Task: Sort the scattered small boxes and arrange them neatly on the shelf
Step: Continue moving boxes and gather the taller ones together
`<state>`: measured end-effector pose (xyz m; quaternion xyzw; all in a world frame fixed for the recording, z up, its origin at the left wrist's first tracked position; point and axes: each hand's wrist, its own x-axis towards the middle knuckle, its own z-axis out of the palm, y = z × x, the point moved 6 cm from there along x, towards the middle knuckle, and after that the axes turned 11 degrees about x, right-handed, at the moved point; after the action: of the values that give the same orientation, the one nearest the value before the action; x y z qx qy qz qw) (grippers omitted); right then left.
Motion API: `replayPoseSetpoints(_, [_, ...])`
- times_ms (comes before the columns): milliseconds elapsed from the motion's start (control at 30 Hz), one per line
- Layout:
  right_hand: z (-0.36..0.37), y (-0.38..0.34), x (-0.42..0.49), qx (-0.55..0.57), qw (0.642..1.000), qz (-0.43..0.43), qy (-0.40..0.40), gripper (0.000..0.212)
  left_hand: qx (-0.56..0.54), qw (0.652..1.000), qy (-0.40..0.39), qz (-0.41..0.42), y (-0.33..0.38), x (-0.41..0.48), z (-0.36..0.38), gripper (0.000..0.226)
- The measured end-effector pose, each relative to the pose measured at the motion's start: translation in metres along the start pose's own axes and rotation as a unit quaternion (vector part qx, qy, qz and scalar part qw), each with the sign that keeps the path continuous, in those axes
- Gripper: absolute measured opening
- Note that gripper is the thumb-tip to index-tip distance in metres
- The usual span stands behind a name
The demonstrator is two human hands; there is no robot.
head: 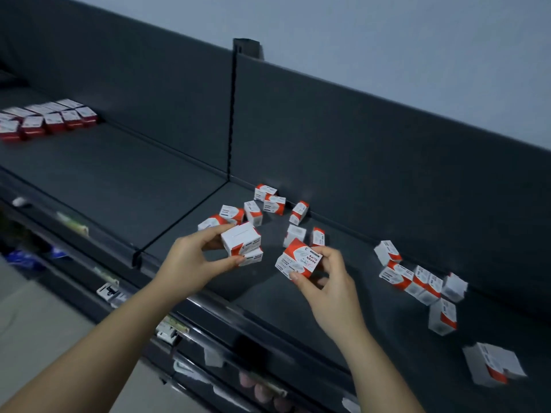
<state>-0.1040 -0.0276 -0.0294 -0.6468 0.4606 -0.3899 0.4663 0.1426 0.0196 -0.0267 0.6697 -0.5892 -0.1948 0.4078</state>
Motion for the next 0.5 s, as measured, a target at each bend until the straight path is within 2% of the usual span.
replayPoseSetpoints(233, [0.105,-0.049,0.007,0.007,0.999,-0.05,0.009,0.044,0.009,1.0,-0.002,0.021,-0.047,0.004,-0.1,0.055])
replayPoseSetpoints(500, [0.237,-0.086,0.018,0.021,0.998,-0.06,0.008,0.045,0.026,0.999,0.013,0.014,-0.121,0.006,-0.214,0.054])
